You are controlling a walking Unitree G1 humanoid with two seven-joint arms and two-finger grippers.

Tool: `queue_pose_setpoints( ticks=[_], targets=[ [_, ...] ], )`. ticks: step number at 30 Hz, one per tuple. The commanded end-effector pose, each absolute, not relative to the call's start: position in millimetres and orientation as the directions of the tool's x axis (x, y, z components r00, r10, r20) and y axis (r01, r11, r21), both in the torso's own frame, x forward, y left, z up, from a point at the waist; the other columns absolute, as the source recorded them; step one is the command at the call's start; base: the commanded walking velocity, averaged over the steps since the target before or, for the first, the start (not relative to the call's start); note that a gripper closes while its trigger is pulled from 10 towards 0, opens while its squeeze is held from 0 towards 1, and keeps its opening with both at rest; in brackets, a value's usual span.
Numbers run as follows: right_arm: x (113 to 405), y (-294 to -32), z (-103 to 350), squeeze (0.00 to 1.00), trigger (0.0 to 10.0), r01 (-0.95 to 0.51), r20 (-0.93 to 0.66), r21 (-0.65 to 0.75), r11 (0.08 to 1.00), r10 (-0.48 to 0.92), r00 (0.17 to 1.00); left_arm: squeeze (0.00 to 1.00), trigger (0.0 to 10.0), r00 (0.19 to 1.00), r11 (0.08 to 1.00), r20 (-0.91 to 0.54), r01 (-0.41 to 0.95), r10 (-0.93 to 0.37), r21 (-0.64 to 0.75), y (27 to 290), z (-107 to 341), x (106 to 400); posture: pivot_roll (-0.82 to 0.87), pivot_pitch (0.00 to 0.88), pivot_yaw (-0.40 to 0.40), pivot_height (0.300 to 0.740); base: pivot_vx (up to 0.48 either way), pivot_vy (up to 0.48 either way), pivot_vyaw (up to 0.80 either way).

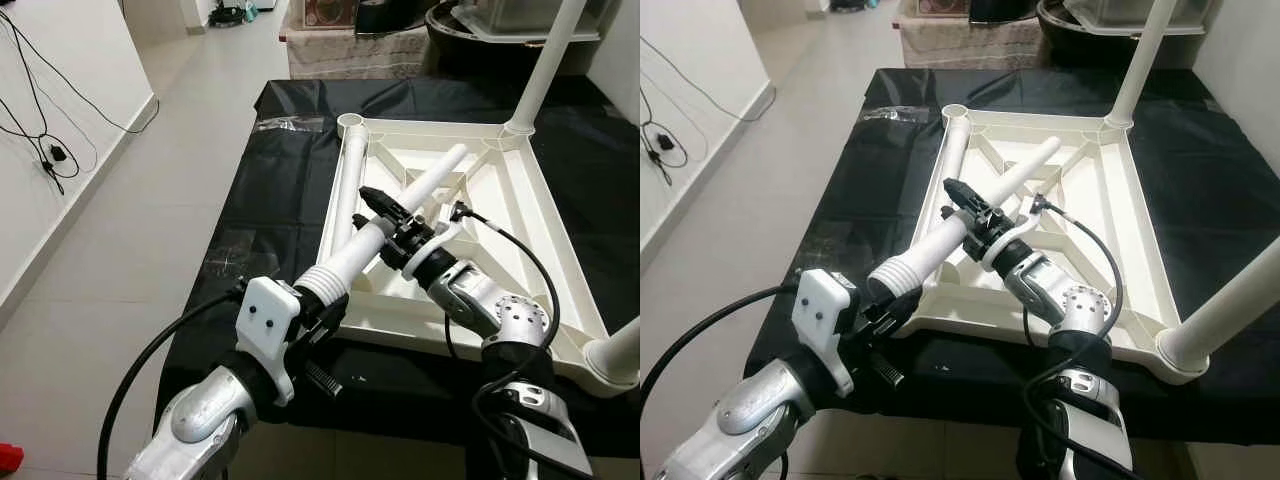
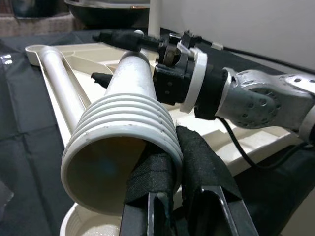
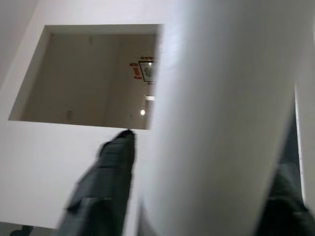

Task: Building children table

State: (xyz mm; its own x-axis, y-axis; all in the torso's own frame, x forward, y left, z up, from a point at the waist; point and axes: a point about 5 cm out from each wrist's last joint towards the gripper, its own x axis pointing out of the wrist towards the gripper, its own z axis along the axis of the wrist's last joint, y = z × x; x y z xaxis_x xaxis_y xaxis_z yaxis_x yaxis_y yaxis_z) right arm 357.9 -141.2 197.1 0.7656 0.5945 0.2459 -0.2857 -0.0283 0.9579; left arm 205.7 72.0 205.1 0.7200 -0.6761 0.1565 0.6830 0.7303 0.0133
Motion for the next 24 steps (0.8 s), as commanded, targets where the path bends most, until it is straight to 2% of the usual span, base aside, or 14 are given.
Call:
queue_pose_setpoints(
  ticks=[1, 13, 14, 18, 19, 23, 24],
  targets=[
    [362, -140, 209, 0.00, 0.0, -0.326, 0.286, 0.945, -0.040, 0.591, 0.755, 0.00, 10.0, 0.690, 0.694, 0.124, 0.720, -0.714, -0.011, 67, 199, 199, 0.18, 0.120, -0.022, 0.740, 0.000, 0.000, 0.00],
    [360, -135, 232, 0.00, 0.0, -0.393, 0.367, 0.914, -0.101, 0.618, 0.695, 0.00, 10.0, 0.703, 0.704, 0.093, 0.710, -0.705, -0.034, 68, 194, 198, 0.18, 0.104, -0.022, 0.740, 0.000, 0.000, 0.00],
    [359, -133, 236, 0.00, 0.0, -0.411, 0.388, 0.904, -0.116, 0.626, 0.676, 1.00, 10.0, 0.707, 0.705, 0.072, 0.707, -0.703, -0.056, 68, 190, 199, 0.18, 0.095, -0.021, 0.740, 0.000, 0.000, 0.00],
    [361, -132, 259, 0.00, 0.0, -0.485, 0.475, 0.859, -0.161, 0.604, 0.640, 1.00, 10.0, 0.732, 0.731, -0.006, 0.680, -0.682, -0.057, 76, 177, 203, 0.18, 0.071, -0.022, 0.740, 0.000, 0.000, 0.00],
    [362, -132, 267, 0.00, 0.0, -0.506, 0.499, 0.845, -0.173, 0.594, 0.631, 0.28, 10.0, 0.734, 0.733, -0.020, 0.678, -0.679, -0.056, 77, 174, 203, 0.19, 0.064, -0.023, 0.740, 0.000, 0.000, 0.00],
    [363, -133, 273, 0.00, 0.0, -0.522, 0.519, 0.833, -0.184, 0.587, 0.622, 0.28, 10.0, 0.732, 0.732, -0.027, 0.679, -0.681, -0.061, 78, 171, 203, 0.19, 0.064, -0.023, 0.740, 0.000, 0.000, 0.00],
    [363, -135, 279, 0.00, 0.0, -0.539, 0.535, 0.821, -0.188, 0.582, 0.613, 0.00, 10.0, 0.737, 0.737, -0.038, 0.672, -0.675, -0.075, 80, 168, 203, 0.19, 0.049, -0.023, 0.740, 0.000, 0.000, 0.00]
  ],
)
